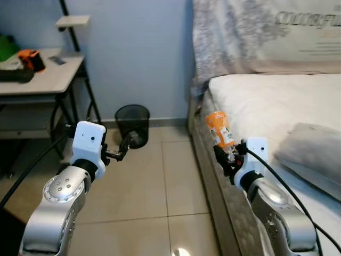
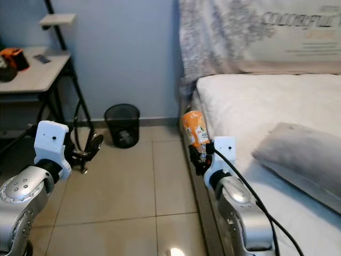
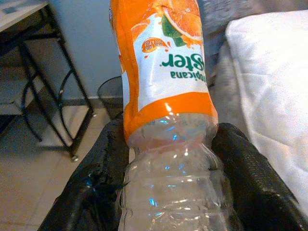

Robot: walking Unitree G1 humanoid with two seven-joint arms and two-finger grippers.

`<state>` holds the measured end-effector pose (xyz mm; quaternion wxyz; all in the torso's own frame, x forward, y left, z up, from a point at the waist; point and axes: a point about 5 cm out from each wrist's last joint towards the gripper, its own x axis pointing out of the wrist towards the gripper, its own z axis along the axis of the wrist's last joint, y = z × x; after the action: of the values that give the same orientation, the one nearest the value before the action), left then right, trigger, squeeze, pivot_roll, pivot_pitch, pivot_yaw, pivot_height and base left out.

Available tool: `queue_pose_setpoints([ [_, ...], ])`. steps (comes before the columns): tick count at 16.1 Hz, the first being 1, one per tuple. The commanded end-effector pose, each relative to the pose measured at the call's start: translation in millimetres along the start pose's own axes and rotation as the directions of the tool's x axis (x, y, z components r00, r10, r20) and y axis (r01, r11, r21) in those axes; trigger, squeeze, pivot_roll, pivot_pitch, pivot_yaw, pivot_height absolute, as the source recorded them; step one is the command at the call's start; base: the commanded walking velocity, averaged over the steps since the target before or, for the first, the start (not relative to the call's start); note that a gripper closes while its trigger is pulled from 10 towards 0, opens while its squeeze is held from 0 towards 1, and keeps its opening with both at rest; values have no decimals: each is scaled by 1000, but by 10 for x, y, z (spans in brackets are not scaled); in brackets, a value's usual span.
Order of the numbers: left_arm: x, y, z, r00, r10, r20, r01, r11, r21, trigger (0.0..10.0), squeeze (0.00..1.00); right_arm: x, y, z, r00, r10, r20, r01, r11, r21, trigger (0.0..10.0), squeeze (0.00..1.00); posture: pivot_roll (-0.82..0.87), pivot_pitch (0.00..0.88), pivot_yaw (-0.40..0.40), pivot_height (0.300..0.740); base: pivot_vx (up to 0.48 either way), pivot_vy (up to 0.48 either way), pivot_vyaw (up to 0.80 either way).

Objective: Clean up the room

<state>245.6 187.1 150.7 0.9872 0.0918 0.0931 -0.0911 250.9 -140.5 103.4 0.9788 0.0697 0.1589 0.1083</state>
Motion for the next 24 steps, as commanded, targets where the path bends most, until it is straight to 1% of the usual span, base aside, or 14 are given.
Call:
queue_pose_setpoints([
  [1,-2,14,17,1000,1,8,-1,1000,3,10000,0,20,45,30,1000,20,12,-20,1000,-5,10000,0,-51,0,2,740,334,0,0],
  [6,-2,27,-7,1000,7,-8,-7,1000,7,10000,0,20,27,34,1000,7,14,-7,1000,-7,10000,0,-53,0,0,740,335,0,0],
  [13,5,28,-15,1000,3,-17,-3,1000,5,10000,0,30,47,41,1000,14,14,-14,1000,-20,10000,0,-57,0,2,740,329,0,0],
  [19,20,19,-21,999,-4,-39,2,999,-34,10000,0,54,59,67,999,29,17,-28,999,-20,10000,0,-59,0,4,740,330,0,0],
  [22,30,28,-13,999,-1,-38,0,999,-37,10000,0,62,87,67,999,52,10,-52,998,-39,10000,0,-58,0,4,740,334,0,0],
  [24,39,32,-4,999,0,-38,-1,1000,-31,10000,0,70,86,82,999,50,16,-50,998,-37,10000,0,-58,0,5,740,338,0,800],
])
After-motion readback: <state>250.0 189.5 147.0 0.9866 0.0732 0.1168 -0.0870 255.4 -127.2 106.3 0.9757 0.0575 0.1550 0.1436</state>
